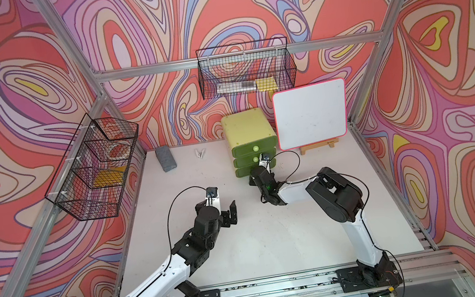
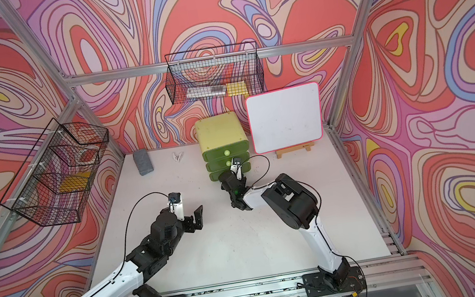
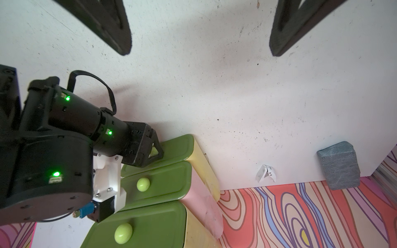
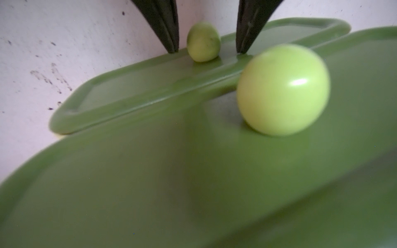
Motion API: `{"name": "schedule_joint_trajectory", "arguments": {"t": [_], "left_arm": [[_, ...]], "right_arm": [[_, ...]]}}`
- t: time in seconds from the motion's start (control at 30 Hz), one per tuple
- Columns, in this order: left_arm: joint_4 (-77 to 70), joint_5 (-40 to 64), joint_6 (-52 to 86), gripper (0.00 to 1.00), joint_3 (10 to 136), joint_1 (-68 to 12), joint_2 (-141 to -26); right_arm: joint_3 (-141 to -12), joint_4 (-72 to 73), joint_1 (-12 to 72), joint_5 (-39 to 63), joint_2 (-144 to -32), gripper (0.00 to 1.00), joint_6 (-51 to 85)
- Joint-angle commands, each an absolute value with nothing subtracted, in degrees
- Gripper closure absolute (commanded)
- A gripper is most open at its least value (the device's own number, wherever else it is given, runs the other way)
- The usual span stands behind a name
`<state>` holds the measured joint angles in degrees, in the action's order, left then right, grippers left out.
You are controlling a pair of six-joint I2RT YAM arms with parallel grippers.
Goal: Place the wired earphones into the drawer by color
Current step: Close the drawer in the storage box, then reset both arms
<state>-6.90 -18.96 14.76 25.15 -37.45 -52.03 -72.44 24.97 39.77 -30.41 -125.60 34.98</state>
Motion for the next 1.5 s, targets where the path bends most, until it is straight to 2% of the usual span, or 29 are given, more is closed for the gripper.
{"name": "schedule_joint_trajectory", "arguments": {"t": [0.0, 0.53, 0.87, 1.23, 1.47], "left_arm": [[-7.8, -20.1, 14.0, 0.01, 24.5, -37.2, -51.0], [-8.2, -20.8, 13.3, 0.01, 24.0, -37.2, -50.1], [-8.7, -21.1, 12.6, 0.01, 23.1, -37.2, -48.4], [-9.8, -18.4, 10.3, 0.01, 21.6, -37.2, -45.3], [-12.5, -18.0, 7.9, 0.01, 19.3, -37.2, -41.8]], "right_arm": [[-72.8, 27.7, 39.3, -32.3, -126.5, 0.55, 35.8], [-63.1, 27.8, 39.3, -30.5, -117.1, 0.48, 34.7], [-52.2, 23.3, 39.3, -31.7, -102.4, 0.41, 29.5], [-47.5, 8.2, 39.3, -34.4, -85.3, 0.32, 21.3], [-43.2, 4.5, 39.3, -36.5, -76.4, 0.28, 17.4]]}}
